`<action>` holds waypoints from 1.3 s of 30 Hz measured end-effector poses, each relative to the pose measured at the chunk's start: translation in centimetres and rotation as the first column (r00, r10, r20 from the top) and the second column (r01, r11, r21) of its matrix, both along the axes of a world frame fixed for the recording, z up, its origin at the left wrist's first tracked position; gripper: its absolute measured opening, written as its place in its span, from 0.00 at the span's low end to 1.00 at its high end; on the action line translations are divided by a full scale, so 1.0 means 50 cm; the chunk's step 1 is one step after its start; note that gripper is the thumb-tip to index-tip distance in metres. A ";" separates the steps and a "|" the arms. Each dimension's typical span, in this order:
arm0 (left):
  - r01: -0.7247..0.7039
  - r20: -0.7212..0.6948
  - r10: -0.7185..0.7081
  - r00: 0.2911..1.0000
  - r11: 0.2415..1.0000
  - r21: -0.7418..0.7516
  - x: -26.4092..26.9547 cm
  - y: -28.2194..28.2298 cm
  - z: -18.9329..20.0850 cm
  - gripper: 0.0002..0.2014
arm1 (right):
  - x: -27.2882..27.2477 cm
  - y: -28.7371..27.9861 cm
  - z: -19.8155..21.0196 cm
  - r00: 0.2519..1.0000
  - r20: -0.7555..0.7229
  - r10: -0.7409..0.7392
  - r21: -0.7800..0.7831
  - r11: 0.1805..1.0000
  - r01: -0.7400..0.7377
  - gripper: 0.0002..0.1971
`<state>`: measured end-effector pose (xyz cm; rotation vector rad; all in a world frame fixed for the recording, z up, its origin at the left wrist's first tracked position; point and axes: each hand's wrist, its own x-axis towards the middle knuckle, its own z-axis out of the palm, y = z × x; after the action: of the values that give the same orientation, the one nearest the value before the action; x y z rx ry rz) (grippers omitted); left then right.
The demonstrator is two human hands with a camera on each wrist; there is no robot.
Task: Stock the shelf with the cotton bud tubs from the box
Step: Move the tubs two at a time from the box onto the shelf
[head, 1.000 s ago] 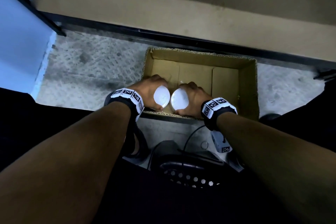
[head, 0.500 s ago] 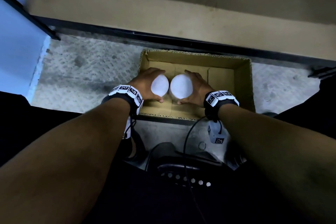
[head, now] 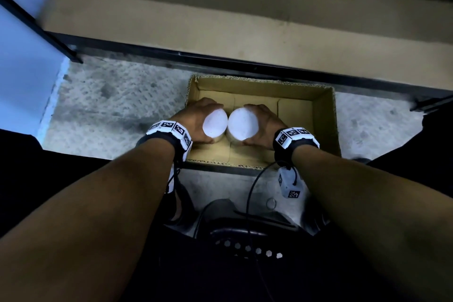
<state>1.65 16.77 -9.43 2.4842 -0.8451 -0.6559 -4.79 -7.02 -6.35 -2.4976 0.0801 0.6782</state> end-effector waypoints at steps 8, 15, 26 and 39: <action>-0.010 0.041 0.009 0.999 1.000 0.008 0.022 -0.011 0.068 0.50 | 0.009 -0.020 0.044 0.998 0.053 -0.025 0.019 1.000 0.024 0.53; 0.040 0.108 -0.039 0.993 0.999 -0.004 0.063 -0.017 0.184 0.52 | 0.040 -0.029 0.153 0.986 0.165 0.016 0.038 0.999 -0.023 0.60; 0.095 0.284 -0.074 0.956 0.993 -0.062 0.113 -0.019 0.425 0.49 | 0.078 -0.069 0.350 0.923 0.383 0.045 0.015 0.998 -0.055 0.51; 0.166 0.518 -0.096 0.850 0.982 -0.089 0.111 -0.021 0.707 0.45 | 0.065 -0.105 0.614 0.800 0.595 0.078 -0.019 0.996 -0.084 0.51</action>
<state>7.18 15.71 25.91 2.5245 -1.2130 0.0453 -1.53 -12.29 24.34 -2.5973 -0.2652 -0.1080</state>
